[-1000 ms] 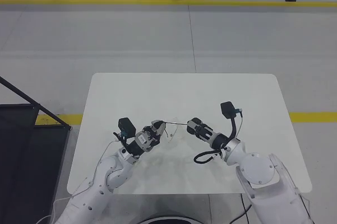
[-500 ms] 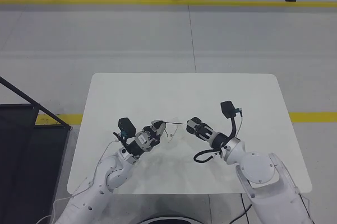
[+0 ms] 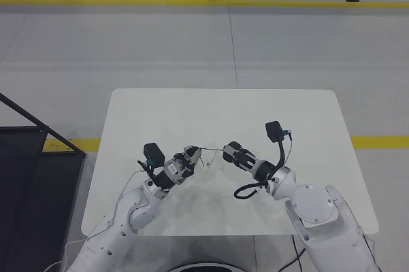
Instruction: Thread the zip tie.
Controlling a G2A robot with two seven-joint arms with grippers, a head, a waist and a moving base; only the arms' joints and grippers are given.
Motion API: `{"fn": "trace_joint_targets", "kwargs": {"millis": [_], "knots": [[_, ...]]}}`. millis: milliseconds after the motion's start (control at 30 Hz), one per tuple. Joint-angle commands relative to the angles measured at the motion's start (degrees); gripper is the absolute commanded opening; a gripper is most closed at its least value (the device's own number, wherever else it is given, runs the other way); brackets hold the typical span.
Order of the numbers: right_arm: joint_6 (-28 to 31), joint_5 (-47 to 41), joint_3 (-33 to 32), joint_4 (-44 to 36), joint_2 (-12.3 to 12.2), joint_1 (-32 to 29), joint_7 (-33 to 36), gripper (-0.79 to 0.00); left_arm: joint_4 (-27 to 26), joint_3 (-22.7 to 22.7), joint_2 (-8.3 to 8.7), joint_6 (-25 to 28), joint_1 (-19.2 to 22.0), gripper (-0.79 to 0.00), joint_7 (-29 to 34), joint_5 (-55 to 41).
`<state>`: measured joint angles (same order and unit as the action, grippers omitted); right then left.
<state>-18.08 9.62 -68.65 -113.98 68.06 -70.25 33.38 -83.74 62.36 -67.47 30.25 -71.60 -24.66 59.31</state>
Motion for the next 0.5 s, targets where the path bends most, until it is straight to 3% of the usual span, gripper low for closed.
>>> {"fn": "trace_joint_targets", "kwargs": {"millis": [0,467], "knots": [[-0.1,0.3,0.1,0.0,0.0,-0.1,0.1,-0.785,0.0,0.0,0.0,0.0,0.0,-0.785,0.0,0.0],[-0.3,0.9,-1.0,-0.9,-0.3,-2.4,-0.1,-0.785,0.0,0.0,0.0,0.0,0.0,-0.785,0.0,0.0]]}}
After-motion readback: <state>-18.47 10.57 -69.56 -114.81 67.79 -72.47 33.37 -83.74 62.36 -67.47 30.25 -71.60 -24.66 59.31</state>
